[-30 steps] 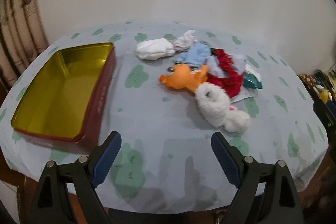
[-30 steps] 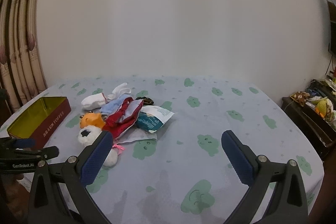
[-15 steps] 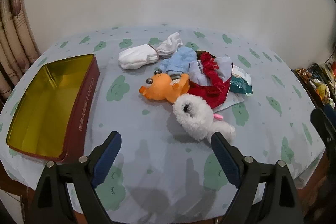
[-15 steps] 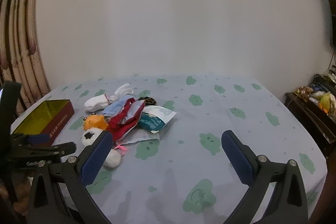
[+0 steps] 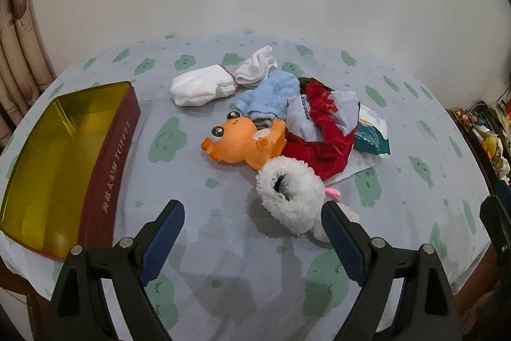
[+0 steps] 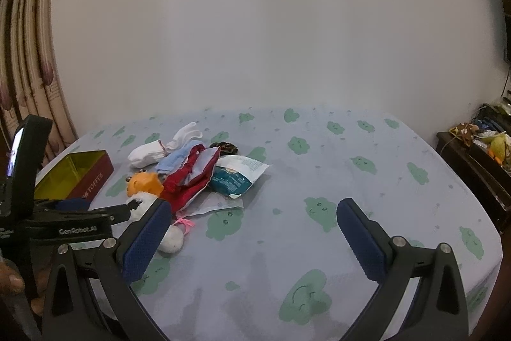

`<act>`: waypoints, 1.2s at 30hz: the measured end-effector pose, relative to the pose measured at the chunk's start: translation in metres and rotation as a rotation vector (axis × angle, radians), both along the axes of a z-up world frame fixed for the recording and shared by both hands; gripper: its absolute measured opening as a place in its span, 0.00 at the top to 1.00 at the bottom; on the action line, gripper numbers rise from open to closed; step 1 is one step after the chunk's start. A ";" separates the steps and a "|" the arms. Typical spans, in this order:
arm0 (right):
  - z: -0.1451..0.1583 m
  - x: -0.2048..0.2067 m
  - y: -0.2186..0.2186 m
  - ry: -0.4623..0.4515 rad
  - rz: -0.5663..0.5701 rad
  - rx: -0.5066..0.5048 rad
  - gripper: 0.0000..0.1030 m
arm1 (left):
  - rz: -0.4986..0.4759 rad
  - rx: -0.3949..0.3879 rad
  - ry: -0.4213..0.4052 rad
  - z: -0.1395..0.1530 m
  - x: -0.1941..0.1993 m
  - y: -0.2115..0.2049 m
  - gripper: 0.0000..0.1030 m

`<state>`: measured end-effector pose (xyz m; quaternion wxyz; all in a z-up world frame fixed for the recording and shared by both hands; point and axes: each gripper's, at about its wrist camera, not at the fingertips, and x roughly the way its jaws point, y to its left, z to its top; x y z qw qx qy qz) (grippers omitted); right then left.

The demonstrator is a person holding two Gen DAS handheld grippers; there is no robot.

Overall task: Organize soft objects
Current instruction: 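Move the left gripper toward the white fluffy plush in the pile, then grasp the white fluffy plush with the left gripper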

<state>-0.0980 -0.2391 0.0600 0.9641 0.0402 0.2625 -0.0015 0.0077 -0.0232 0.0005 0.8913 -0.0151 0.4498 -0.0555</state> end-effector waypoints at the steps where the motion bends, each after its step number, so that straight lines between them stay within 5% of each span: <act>1: 0.000 0.000 0.000 0.000 0.001 -0.001 0.00 | 0.000 -0.001 0.002 -0.001 0.001 0.000 0.13; 23: -0.010 0.006 -0.002 0.052 0.013 0.047 0.00 | 0.003 -0.029 0.003 -0.021 0.026 -0.004 0.13; 24: -0.009 0.005 -0.003 0.051 0.012 0.048 0.00 | -0.008 -0.037 -0.007 -0.021 0.026 -0.004 0.15; 26: -0.008 0.005 -0.004 0.047 0.009 0.053 0.00 | -0.043 -0.058 0.012 -0.026 0.028 -0.007 0.53; 28: -0.008 0.006 -0.005 0.046 0.007 0.058 0.00 | -0.080 -0.096 0.034 -0.027 0.030 -0.011 0.66; 32: -0.008 0.007 -0.005 0.046 0.007 0.058 0.00 | -0.112 0.002 -0.009 -0.021 0.023 -0.029 0.76; 36: -0.009 0.007 -0.008 0.053 0.007 0.063 0.00 | -0.111 0.016 -0.049 -0.012 0.013 -0.031 0.82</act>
